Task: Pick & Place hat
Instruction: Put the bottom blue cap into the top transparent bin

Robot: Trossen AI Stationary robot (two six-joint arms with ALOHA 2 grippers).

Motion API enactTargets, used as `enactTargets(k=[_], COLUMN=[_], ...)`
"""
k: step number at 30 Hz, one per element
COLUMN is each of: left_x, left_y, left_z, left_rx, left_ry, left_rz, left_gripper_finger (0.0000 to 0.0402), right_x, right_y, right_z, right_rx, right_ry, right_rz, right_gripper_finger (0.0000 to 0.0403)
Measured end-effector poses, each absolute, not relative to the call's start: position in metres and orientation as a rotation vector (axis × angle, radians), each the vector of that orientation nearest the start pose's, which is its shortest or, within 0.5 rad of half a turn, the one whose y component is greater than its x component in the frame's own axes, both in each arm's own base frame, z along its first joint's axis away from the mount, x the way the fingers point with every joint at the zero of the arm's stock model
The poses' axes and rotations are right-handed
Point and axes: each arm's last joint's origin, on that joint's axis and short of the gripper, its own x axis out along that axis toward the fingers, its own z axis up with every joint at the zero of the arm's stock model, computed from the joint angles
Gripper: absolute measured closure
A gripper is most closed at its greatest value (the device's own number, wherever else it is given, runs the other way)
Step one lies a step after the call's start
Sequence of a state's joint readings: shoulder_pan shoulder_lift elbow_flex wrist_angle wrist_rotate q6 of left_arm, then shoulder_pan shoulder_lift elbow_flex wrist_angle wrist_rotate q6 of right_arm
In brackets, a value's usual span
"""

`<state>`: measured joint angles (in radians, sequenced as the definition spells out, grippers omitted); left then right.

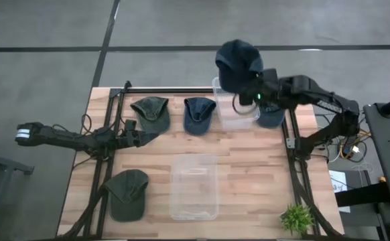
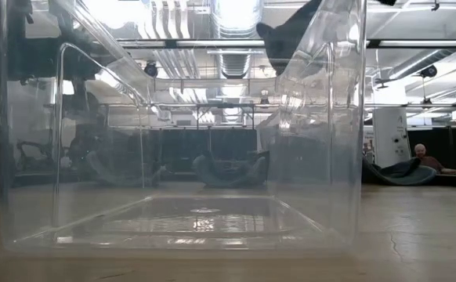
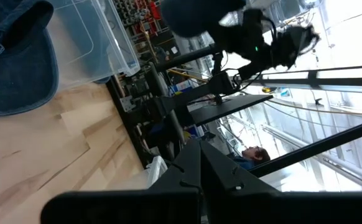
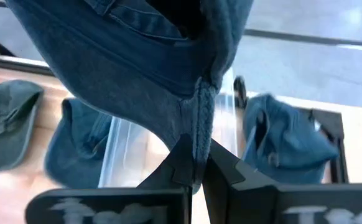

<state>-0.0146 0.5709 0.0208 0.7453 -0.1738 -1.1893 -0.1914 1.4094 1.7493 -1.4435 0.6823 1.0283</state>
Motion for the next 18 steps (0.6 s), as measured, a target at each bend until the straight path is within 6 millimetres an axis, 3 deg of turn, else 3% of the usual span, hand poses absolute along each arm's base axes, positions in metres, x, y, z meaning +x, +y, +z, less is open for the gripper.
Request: enactTargets(k=[4, 10, 18], left_x=[0.133, 0.133, 0.133], left_y=[0.003, 0.003, 0.003], left_z=[0.188, 0.188, 0.188], left_rx=[-1.201, -1.234, -1.225], left_ry=[-0.267, -0.269, -0.269], left_rz=[0.024, 0.019, 0.025], left_gripper_finger=[0.0401, 0.0401, 0.0401], right_x=[0.224, 0.227, 0.245], right_y=[-0.092, -0.134, -0.154], right_z=[0.423, 0.404, 0.368], right_rx=[0.575, 0.605, 0.694], right_ry=[0.604, 0.788, 1.048], right_rz=[-1.204, -1.186, -1.139], right_gripper_finger=[0.0393, 0.0392, 0.0392])
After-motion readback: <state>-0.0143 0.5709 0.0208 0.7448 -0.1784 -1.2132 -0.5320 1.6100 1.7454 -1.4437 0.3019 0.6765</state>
